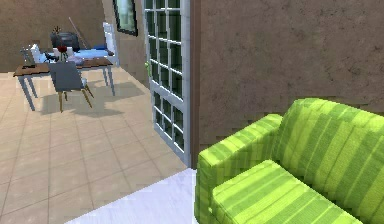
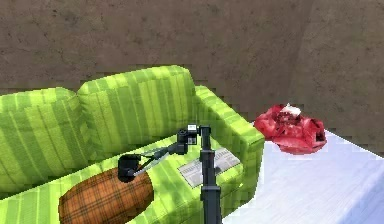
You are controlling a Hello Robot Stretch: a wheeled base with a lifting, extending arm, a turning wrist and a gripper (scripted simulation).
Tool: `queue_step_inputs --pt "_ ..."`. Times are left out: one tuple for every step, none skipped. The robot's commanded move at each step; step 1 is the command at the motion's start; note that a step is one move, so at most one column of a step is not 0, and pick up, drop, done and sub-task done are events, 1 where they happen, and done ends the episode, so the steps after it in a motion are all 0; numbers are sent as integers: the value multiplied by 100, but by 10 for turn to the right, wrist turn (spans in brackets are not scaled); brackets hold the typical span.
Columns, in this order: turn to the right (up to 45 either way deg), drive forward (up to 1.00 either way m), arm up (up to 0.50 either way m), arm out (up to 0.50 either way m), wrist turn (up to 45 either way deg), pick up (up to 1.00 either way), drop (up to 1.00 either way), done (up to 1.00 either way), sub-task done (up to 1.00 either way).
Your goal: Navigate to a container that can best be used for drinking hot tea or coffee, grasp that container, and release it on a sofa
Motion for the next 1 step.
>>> queue_step_inputs --pt "0 0 10 0 0 0 0 0 0"
